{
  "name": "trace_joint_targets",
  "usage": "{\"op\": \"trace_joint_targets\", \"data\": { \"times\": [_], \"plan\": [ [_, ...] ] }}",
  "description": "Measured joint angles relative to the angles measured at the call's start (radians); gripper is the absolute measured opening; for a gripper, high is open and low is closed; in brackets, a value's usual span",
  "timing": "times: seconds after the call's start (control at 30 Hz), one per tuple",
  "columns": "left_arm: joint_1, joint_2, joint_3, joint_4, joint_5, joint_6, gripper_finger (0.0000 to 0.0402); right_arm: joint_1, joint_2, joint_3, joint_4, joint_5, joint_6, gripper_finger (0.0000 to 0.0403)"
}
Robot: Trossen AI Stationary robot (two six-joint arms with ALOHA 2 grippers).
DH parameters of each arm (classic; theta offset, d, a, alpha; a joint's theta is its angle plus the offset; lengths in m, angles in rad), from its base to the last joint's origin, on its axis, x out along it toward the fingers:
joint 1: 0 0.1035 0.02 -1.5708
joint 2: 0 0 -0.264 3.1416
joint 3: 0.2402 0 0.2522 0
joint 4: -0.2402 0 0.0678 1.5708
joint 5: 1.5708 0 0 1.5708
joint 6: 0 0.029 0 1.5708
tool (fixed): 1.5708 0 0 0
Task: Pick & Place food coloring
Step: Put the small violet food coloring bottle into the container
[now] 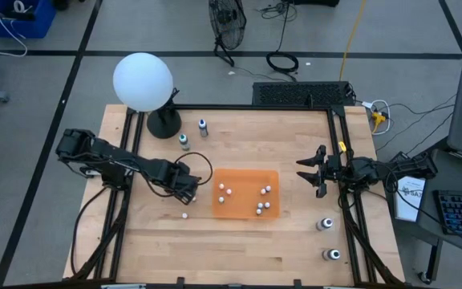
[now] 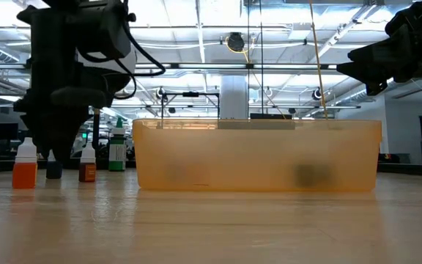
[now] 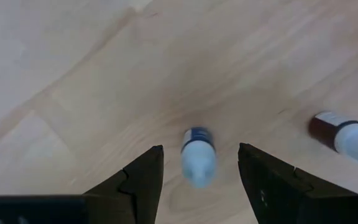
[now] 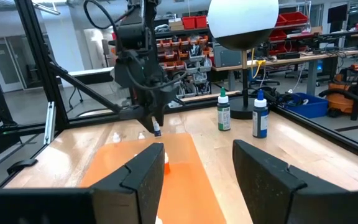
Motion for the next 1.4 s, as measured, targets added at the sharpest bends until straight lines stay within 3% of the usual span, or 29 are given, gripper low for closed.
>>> {"op": "trace_joint_targets", "data": {
  "times": [0.33,0.5,0.63,0.8,0.93,1.13,1.4],
  "plan": [
    [0.002,-0.001,-0.005,0.011,0.016,0.011,0.0172,0.000,0.000,0.000,0.000,0.000,0.000,0.0176],
    [0.002,-0.001,-0.005,0.003,0.015,0.020,0.0125,0.000,0.000,0.000,0.000,0.000,0.000,0.0178],
    [0.002,-0.001,-0.005,-0.004,0.011,0.043,0.0063,0.000,0.000,0.000,0.000,0.000,0.000,0.0180],
    [0.004,-0.001,0.034,-0.016,0.001,0.100,0.0055,0.000,0.000,0.000,0.000,0.000,0.000,0.0177],
    [0.004,-0.002,0.175,-0.018,-0.021,0.221,0.0055,0.000,0.000,0.000,0.000,0.000,0.000,0.0178],
    [0.006,0.034,0.489,-0.014,-0.096,0.462,0.0055,0.000,0.000,0.000,0.000,0.000,0.000,0.0176],
    [-0.008,0.337,0.906,-0.172,-0.099,0.732,0.0055,0.000,0.000,0.000,0.001,0.000,0.000,0.0180]
  ]
}}
